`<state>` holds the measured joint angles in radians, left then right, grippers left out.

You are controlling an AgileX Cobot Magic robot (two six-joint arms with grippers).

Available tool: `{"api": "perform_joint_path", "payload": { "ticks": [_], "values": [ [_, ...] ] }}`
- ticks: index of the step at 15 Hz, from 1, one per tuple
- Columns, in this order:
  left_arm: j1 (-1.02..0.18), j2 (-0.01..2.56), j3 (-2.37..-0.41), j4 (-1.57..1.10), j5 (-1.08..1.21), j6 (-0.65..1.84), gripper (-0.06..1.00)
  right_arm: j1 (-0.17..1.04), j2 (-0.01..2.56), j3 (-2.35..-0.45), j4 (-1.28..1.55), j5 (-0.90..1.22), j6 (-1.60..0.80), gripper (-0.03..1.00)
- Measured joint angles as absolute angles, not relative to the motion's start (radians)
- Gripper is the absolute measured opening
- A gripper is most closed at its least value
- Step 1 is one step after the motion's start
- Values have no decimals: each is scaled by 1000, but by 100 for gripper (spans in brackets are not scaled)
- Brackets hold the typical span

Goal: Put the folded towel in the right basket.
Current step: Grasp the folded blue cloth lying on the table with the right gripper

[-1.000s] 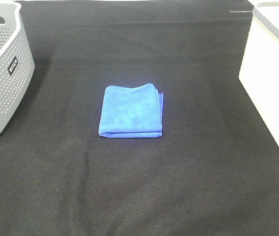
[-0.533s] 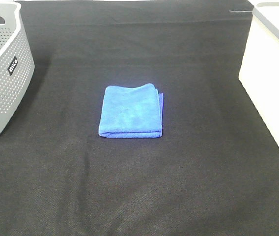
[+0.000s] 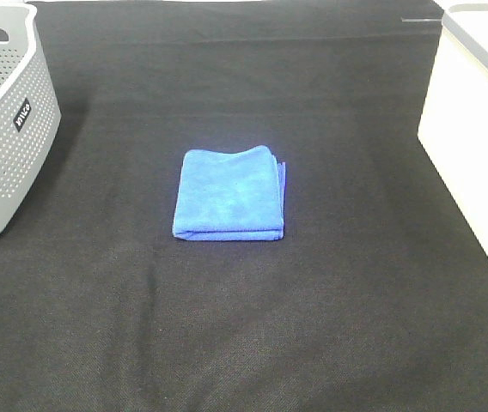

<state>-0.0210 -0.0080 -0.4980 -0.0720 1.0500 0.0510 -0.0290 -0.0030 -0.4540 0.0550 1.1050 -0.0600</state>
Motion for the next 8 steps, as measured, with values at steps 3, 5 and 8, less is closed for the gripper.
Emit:
{"api": "perform_joint_path", "payload": {
  "ticks": [3, 5, 8],
  "values": [
    [-21, -8, -498, -72, 1050, 51, 99, -29, -3, -454, 55, 1105, -60, 95],
    [-21, -8, -498, -72, 1050, 51, 99, -29, -3, -454, 54, 1105, -60, 95],
    [-21, -8, -498, -71, 1050, 51, 99, -29, 3, -502, 49, 1095, -69, 95]
  ]
}}
